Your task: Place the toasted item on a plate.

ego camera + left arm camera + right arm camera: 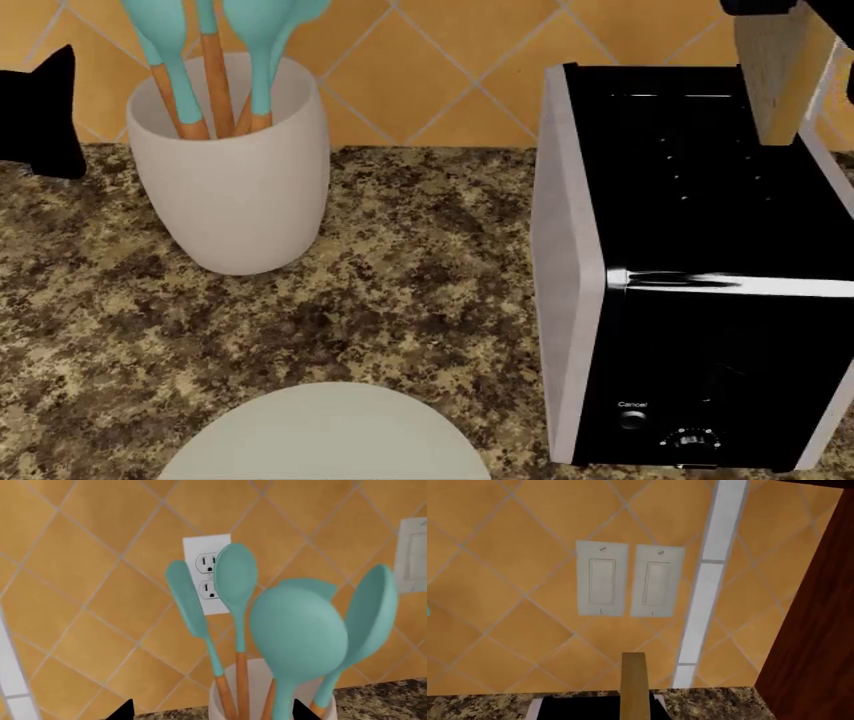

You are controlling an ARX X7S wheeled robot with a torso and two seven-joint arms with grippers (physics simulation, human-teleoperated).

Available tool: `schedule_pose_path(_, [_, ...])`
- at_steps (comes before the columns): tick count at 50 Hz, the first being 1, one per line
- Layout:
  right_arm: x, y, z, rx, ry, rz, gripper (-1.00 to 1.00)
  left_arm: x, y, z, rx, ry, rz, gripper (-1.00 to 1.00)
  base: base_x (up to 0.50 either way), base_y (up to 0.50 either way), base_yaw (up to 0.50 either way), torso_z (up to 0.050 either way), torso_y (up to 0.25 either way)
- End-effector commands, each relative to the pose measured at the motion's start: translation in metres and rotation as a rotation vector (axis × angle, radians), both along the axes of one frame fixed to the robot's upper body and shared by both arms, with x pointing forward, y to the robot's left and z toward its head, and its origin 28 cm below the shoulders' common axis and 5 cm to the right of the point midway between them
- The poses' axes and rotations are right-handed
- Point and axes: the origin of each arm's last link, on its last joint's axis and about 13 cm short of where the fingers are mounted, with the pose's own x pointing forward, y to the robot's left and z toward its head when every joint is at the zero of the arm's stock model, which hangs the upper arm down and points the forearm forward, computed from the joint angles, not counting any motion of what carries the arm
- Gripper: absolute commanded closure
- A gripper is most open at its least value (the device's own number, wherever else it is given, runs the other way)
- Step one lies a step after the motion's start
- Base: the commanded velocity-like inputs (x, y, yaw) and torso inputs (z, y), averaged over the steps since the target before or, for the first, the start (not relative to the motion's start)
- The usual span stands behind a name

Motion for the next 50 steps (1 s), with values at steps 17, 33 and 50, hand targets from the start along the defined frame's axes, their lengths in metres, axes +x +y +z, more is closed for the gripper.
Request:
schedule_pose_path(17, [-0.107,0.029,-0.014,0.174,-0.138,0.318,1.0,-0.001,-0.009,-0.001,0.001,0.0,-0.026,-1.0,0.0,0.0,0.0,0.0,0.0])
schedule_pose_path(33, [-0.138,0.058,-0.029,0.275,-0.15,0.545,1.0,-0.003,-0.009,-0.001,0.0,-0.001,-0.03,-1.0,0.0,0.0,0.0,0.0,0.0])
schedule_pose_path(50, [-0.161,0.083,-0.061,0.358,-0.116,0.671,1.0,-0.006,-0.007,-0.003,-0.005,-0.004,-0.025,-1.0,0.0,0.0,0.0,0.0,0.0])
